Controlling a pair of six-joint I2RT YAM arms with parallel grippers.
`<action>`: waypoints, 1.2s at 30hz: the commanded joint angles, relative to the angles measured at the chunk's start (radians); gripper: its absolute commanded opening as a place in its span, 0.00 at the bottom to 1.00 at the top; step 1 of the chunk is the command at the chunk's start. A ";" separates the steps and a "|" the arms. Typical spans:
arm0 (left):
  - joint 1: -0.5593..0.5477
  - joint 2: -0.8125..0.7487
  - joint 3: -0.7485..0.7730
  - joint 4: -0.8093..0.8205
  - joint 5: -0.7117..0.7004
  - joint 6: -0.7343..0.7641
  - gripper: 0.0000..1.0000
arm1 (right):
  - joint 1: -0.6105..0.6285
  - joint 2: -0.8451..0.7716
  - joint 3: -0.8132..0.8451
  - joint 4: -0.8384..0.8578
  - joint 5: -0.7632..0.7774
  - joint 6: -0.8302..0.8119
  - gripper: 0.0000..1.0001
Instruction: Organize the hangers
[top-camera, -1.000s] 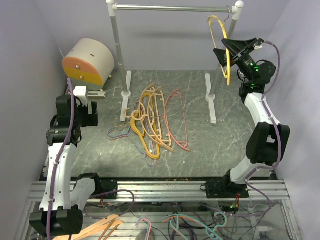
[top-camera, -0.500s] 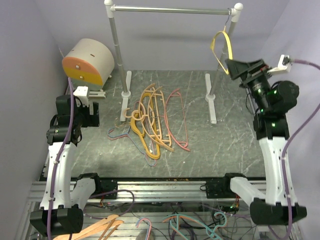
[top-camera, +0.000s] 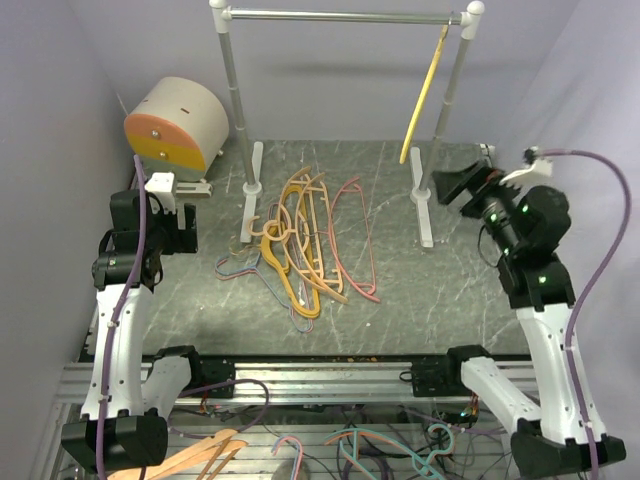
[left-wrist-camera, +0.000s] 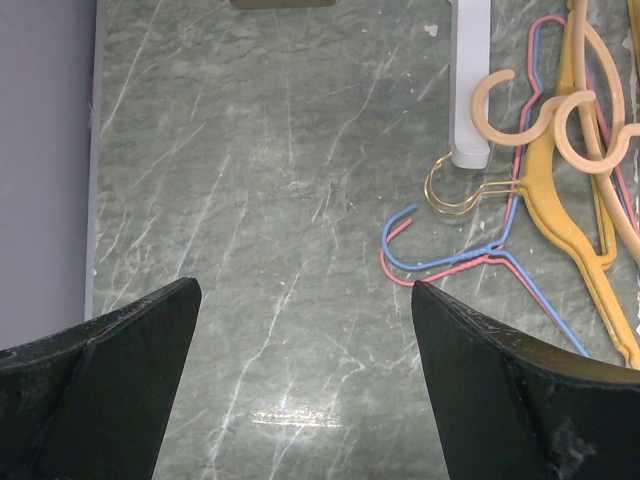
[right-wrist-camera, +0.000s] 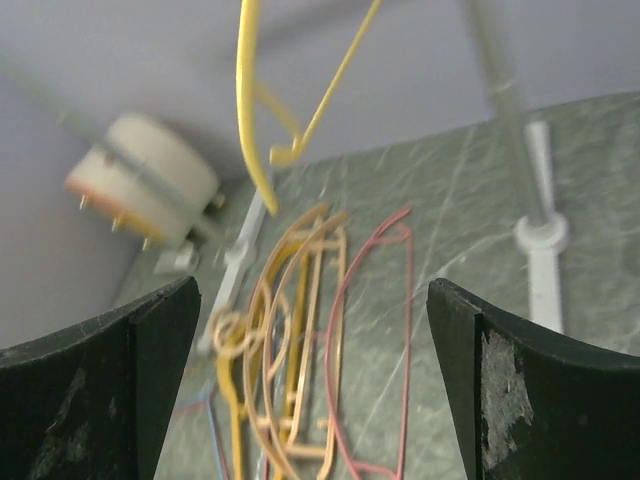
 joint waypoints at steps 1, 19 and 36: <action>0.009 -0.004 -0.006 0.011 0.010 0.004 0.99 | 0.141 -0.063 -0.140 -0.029 -0.111 -0.109 0.96; 0.024 0.001 -0.012 0.014 0.033 0.009 0.99 | 0.702 0.497 -0.376 0.248 0.408 -0.034 0.66; 0.004 -0.014 -0.027 0.021 0.074 0.024 0.97 | 0.686 0.766 -0.320 0.412 0.346 -0.083 0.56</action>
